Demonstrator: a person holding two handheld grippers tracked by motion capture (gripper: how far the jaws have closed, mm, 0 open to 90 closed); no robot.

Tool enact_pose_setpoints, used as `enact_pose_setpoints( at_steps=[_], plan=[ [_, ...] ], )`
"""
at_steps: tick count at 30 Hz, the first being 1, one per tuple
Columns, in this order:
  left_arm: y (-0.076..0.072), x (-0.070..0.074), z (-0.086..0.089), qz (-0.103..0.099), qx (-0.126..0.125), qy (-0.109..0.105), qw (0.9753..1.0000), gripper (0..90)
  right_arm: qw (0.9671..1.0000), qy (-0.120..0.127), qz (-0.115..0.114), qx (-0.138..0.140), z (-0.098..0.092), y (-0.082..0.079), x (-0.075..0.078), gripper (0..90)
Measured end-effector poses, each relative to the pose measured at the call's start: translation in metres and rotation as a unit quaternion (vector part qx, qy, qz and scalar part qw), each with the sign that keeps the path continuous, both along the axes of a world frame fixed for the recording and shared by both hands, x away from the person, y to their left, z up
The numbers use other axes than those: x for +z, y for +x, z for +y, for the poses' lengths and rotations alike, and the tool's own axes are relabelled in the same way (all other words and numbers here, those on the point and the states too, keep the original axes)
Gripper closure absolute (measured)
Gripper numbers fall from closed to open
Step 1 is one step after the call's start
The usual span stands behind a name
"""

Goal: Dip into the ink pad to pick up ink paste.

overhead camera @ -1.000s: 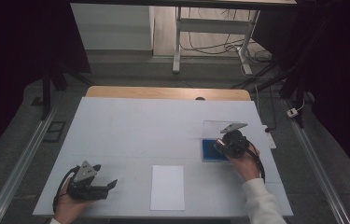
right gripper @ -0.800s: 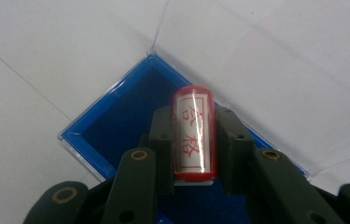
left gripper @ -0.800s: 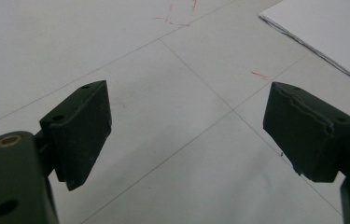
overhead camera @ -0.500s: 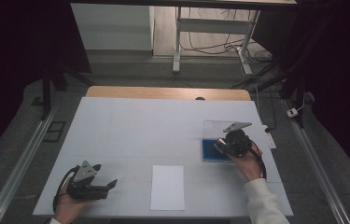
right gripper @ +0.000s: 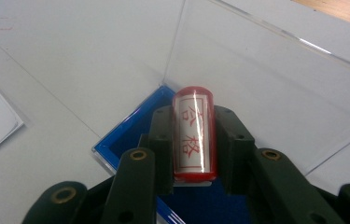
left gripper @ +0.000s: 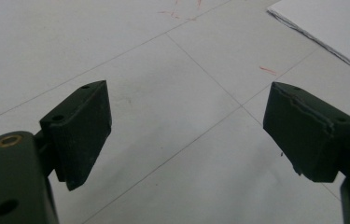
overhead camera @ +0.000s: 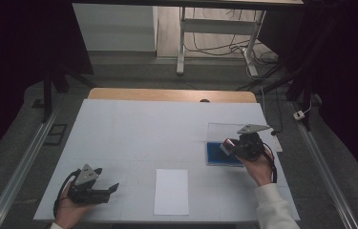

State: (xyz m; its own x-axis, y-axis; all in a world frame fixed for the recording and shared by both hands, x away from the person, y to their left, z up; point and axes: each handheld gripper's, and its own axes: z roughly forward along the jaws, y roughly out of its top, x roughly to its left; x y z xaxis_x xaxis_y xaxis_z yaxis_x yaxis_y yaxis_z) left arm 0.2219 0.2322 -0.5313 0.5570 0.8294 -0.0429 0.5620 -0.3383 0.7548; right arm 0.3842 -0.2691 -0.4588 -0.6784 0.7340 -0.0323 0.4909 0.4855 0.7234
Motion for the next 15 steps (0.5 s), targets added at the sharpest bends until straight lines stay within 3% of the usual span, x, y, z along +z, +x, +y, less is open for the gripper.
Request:
enact_pose_setpoints(
  at_steps=[15],
  plan=[
    [-0.0002,-0.0002,-0.0003,-0.001,0.000,0.003,1.0000,15.5,0.9997,0.018,-0.011,0.008,0.0002,-0.0059,0.0050,69.8]
  ],
)
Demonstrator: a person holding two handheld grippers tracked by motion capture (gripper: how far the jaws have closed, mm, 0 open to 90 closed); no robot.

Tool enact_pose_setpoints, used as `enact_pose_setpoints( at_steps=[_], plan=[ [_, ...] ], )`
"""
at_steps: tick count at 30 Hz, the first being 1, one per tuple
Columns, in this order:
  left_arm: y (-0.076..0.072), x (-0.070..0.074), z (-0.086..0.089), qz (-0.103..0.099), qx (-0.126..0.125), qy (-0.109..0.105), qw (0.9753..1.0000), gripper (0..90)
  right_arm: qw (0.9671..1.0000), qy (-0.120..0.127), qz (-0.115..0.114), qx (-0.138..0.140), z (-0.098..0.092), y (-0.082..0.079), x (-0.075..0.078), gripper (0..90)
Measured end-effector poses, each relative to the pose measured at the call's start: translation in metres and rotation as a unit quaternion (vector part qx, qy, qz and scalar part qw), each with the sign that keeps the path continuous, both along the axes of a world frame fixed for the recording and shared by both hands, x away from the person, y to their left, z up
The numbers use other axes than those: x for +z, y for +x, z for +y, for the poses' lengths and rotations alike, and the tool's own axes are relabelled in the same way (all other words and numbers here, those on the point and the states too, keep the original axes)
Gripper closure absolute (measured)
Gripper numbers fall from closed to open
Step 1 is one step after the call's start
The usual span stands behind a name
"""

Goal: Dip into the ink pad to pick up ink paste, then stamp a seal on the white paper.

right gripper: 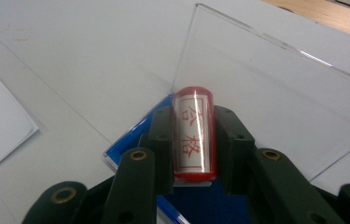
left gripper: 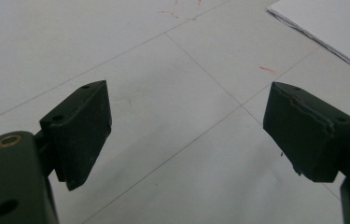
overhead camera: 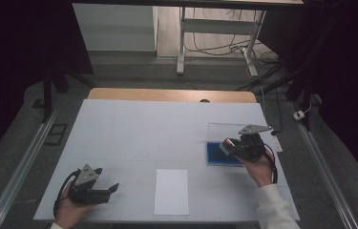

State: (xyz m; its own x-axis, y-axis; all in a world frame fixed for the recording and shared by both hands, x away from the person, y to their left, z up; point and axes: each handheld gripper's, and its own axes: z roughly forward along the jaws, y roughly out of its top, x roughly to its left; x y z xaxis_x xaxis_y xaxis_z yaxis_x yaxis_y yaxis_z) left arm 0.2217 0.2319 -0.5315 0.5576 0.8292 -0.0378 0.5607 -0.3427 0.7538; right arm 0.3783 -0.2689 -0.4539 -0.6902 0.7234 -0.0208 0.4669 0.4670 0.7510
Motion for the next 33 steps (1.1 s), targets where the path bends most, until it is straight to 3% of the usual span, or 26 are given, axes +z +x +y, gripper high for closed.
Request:
enact_pose_setpoints(
  at_steps=[3,16,33],
  plan=[
    [0.000,0.000,0.000,-0.001,0.000,0.000,1.0000,15.5,0.9999,0.011,0.000,0.009,0.003,-0.002,0.001,69.8],
    [0.000,0.000,-0.001,0.000,-0.001,0.003,1.0000,15.4,0.9990,0.013,0.000,0.043,0.025,-0.010,0.005,69.8],
    [0.000,0.000,-0.001,-0.001,-0.003,0.003,1.0000,15.4,0.9940,0.009,-0.003,0.109,0.065,-0.028,0.009,69.8]
  ],
)
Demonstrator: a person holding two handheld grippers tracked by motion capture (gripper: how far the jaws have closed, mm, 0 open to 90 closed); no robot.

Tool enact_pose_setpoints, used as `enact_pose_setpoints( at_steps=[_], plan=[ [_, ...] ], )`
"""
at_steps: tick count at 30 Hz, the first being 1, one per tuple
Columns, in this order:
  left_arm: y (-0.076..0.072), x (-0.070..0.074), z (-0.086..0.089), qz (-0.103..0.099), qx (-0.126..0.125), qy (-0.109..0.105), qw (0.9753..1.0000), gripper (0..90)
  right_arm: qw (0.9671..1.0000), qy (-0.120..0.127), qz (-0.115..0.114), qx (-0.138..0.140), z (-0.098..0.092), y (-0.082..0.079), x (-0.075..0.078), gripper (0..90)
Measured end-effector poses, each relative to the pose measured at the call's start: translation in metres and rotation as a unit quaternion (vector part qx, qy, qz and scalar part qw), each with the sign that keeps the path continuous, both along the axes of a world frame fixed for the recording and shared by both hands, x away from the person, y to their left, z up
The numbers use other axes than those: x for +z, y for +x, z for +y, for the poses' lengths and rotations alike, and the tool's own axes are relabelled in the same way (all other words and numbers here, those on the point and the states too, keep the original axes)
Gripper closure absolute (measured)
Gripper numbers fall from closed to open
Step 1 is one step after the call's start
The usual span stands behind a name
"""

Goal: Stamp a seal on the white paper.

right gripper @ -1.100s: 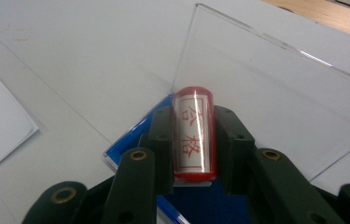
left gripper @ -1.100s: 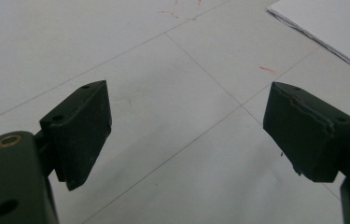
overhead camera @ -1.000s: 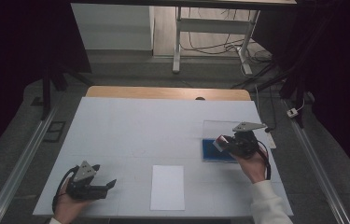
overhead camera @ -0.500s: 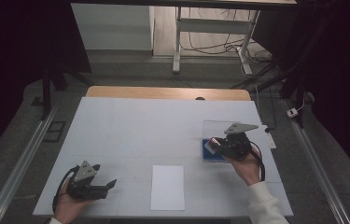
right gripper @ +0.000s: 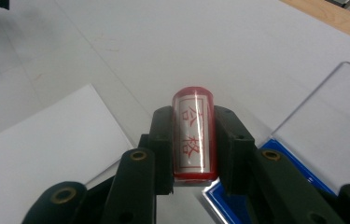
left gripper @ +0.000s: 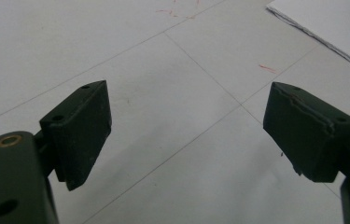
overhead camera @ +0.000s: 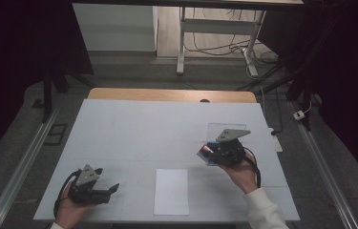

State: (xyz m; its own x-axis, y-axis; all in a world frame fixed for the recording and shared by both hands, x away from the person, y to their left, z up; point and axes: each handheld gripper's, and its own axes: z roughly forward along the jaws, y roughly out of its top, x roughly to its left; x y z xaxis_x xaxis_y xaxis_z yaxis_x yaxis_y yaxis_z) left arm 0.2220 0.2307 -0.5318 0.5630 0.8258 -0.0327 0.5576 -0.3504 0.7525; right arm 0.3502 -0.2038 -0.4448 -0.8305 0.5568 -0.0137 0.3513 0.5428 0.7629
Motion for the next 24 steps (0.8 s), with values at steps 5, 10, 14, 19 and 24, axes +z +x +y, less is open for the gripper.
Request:
enact_pose_setpoints(
  at_steps=[5,10,14,19,24],
  plan=[
    [0.000,0.000,0.000,0.000,0.000,-0.001,1.0000,15.4,0.9999,-0.005,-0.003,0.010,0.006,-0.004,0.002,69.8],
    [0.000,0.000,0.000,0.000,-0.002,-0.001,1.0000,15.5,0.9997,-0.007,-0.001,0.022,0.013,-0.007,0.001,69.8],
    [-0.001,0.000,-0.001,-0.001,-0.001,-0.001,1.0000,15.5,0.9997,-0.005,0.001,0.024,0.014,-0.008,0.000,69.8],
    [0.000,0.000,-0.001,0.000,-0.002,-0.001,1.0000,15.5,0.9994,0.001,0.004,0.033,0.018,-0.010,-0.001,69.8],
    [0.000,0.000,-0.001,0.000,-0.002,-0.001,1.0000,15.5,0.9989,0.001,0.008,0.047,0.026,-0.014,-0.001,69.8]
  ],
)
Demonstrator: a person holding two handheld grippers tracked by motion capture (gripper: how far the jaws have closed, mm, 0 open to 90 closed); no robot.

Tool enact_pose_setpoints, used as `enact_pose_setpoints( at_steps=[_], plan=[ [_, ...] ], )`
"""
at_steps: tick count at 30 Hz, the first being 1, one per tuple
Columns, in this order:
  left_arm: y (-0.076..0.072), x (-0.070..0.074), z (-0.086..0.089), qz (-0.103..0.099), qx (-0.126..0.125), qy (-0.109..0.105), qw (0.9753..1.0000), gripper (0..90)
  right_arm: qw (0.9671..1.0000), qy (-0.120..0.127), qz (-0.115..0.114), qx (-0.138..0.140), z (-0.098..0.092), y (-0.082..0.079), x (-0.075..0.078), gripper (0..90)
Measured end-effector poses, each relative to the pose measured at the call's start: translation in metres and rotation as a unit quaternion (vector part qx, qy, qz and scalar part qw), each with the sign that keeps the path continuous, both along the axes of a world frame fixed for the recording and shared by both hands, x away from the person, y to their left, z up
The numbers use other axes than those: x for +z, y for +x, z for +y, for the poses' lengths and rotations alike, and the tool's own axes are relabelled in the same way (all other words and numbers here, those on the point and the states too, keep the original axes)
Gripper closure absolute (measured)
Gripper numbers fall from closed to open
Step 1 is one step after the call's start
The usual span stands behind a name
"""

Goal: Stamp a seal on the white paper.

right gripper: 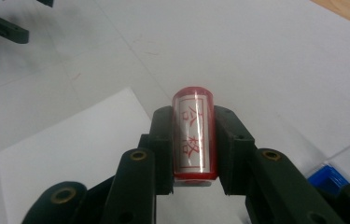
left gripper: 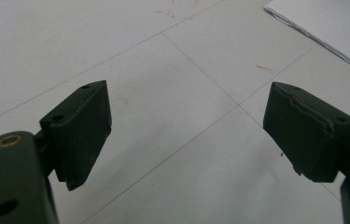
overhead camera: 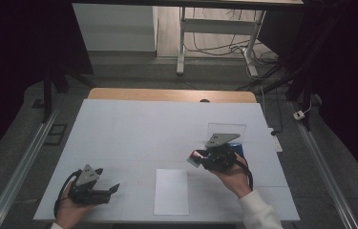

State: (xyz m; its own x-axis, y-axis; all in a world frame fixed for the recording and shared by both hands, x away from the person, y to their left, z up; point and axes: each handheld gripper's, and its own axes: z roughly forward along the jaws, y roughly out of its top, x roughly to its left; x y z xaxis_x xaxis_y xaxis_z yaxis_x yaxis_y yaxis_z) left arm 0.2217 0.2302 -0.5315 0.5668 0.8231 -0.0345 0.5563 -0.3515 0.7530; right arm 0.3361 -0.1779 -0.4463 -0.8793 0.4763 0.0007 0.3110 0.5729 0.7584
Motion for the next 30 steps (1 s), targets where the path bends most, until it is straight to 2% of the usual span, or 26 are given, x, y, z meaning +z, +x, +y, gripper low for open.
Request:
enact_pose_setpoints(
  at_steps=[13,19,30],
  plan=[
    [0.000,0.000,0.000,0.000,0.000,0.001,1.0000,15.5,0.9993,-0.002,0.002,0.037,0.020,-0.014,0.001,69.8],
    [0.000,0.000,0.000,0.000,-0.001,-0.001,1.0000,15.5,0.9985,0.008,0.014,0.053,0.027,-0.017,0.000,69.8],
    [0.000,0.000,-0.001,0.001,-0.002,0.001,1.0000,15.4,0.9968,-0.001,0.023,0.077,0.039,-0.026,-0.005,69.8]
  ],
)
